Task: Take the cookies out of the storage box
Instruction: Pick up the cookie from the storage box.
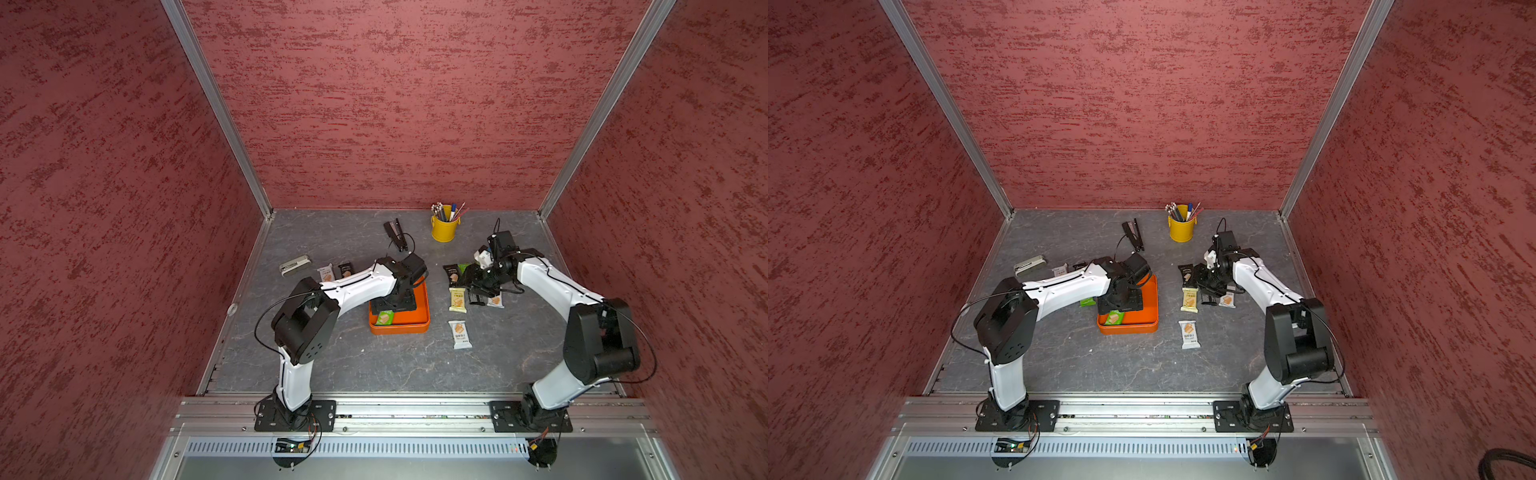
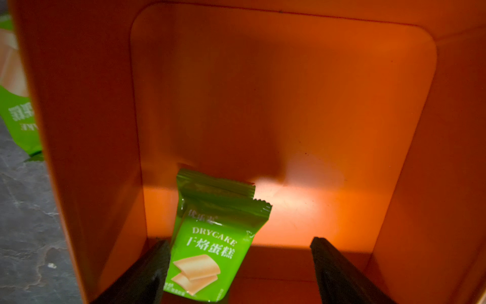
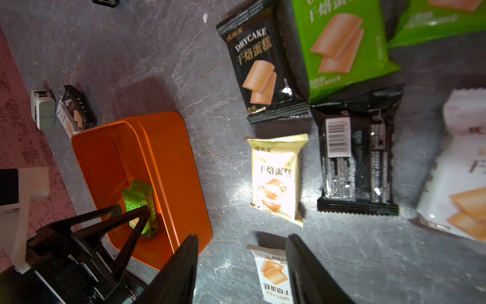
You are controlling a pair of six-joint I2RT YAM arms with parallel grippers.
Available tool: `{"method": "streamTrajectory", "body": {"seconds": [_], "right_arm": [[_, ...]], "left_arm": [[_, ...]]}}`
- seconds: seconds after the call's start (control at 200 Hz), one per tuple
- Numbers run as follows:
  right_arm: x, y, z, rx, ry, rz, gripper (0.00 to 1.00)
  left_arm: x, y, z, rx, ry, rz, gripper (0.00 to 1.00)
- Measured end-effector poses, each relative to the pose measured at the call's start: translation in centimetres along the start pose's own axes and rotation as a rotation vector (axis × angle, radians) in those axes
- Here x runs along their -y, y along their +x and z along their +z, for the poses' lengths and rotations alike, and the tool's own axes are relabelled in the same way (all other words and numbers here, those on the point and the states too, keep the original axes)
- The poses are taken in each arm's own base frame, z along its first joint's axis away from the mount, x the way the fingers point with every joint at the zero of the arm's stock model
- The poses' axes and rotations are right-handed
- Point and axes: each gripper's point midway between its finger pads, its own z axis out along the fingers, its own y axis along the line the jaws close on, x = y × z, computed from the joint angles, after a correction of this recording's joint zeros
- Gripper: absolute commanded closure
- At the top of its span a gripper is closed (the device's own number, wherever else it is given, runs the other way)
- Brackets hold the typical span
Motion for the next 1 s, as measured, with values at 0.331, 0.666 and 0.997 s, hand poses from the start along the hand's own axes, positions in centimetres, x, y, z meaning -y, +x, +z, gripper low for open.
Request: {"method": "streamTrajectory", "body": {"seconds": [0.331, 0.666, 0.997], "right_arm": [[0.2, 0.0, -0.3, 0.01, 0.013, 0.0, 0.42], [0.1, -0.5, -0.9, 0.024, 0.032, -0.014, 0.42], [0.2, -0.3, -0.9, 0.018, 0.035, -0.015, 0.42]], "left_arm": [[-0.5, -0.3, 0.1, -0.034, 0.041, 0.102, 0.17], [-0.3, 0.3, 1.1, -0.066, 0.035, 0.148, 0.22], [-0.3, 1.1, 2.2, -0.093, 0.011, 0.155, 0.29]]}}
